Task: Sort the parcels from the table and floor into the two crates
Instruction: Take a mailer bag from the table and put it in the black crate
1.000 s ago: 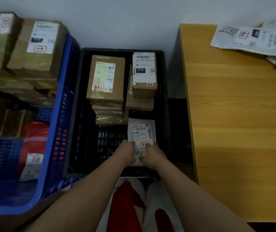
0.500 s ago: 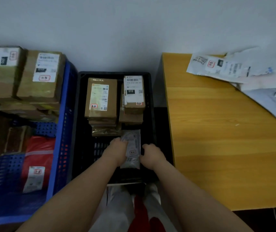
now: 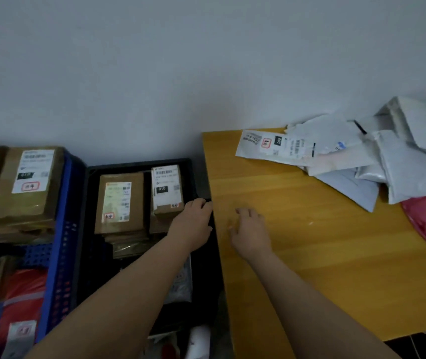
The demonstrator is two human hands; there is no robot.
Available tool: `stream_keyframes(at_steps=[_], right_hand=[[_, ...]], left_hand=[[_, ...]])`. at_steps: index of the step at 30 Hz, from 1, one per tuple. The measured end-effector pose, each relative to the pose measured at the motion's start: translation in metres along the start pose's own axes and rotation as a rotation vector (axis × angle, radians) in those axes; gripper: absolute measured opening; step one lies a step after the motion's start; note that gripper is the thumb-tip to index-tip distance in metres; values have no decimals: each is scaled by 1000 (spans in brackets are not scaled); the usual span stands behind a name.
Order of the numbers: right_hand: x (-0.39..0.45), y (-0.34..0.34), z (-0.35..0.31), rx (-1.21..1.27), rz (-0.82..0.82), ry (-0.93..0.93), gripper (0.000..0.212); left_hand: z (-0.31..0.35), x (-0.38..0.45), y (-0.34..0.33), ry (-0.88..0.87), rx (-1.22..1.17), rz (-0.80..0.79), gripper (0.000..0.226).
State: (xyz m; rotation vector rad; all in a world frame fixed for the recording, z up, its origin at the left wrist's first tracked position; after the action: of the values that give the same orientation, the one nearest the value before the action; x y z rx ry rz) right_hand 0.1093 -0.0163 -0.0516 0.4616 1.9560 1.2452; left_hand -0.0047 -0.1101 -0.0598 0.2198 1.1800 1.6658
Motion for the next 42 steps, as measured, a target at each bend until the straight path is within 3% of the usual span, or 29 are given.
stream_keyframes(at_steps=[5, 9, 14, 19, 25, 30, 36, 42], right_hand=[[46, 31, 61, 61, 12, -82, 58], [91, 53, 89, 327, 25, -119, 72], [135, 65, 91, 557, 35, -157, 80], [153, 70, 91, 609, 44, -194, 82], [140, 88, 89, 590, 213, -160, 70], [112, 115, 85, 796, 409, -211, 45], [70, 114, 68, 930, 413, -170, 27], [33, 96, 21, 1120, 311, -46, 29]], left_hand=[[46, 53, -8, 24, -50, 14, 62], [72, 85, -9, 42, -75, 33, 62], [77, 100, -7, 78, -54, 31, 62], [65, 100, 4, 133, -34, 21, 65], [58, 91, 18, 148, -35, 42, 68], [60, 71, 37, 97, -49, 98, 64], [58, 35, 55, 34, -197, 208, 56], [45, -10, 59, -19, -628, 117, 55]])
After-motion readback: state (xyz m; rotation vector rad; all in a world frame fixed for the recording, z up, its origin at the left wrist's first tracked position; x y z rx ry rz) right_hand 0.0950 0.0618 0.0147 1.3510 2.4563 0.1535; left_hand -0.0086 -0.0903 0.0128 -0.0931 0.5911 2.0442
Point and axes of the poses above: each hand's wrist, its own x-axis towards the middle knuckle, its own y-axis out of the back of the hand, z = x × y, the point moved 3 cm from there along x, towards the middle knuckle, and after that the axes turned 8 degrees about -x, right-handed, at the moved point
